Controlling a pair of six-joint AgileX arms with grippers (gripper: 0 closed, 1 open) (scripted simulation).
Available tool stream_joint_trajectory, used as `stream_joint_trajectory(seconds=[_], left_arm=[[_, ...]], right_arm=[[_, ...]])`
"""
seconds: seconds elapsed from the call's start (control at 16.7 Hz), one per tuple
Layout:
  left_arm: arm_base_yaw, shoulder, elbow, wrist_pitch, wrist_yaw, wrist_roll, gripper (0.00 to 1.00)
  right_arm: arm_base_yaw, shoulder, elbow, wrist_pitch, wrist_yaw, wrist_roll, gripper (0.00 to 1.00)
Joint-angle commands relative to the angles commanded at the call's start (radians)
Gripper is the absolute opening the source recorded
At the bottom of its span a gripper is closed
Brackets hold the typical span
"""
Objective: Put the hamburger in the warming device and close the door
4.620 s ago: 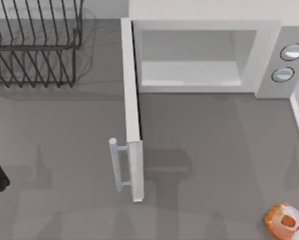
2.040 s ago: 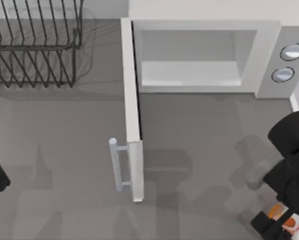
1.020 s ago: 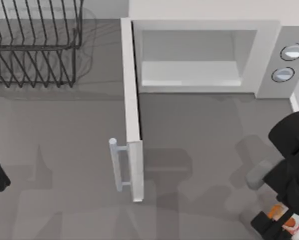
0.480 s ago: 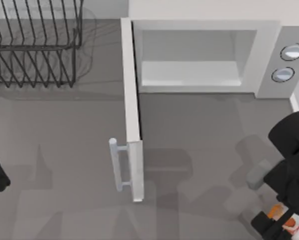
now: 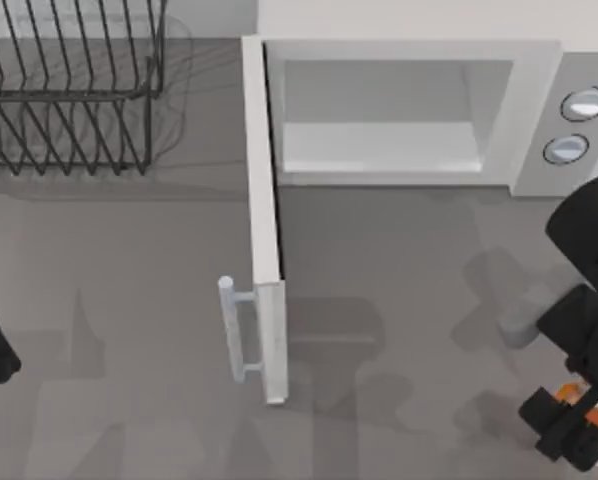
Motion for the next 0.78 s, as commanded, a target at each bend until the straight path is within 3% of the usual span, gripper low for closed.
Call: stream_joint_trajectory(seconds=[0.3,0.78], left_arm=[[0.000,0.000,0.000,0.000,0.000,0.000,1.00],[0.000,0.000,0.000,0.000,0.000,0.000,1.00]], right_arm=[[-0.005,-0.090,0.130,-0.210,0.000,-0.002,0.00],[0.004,-0.079,0.146,-0.188,0.012,0.007,0.00]])
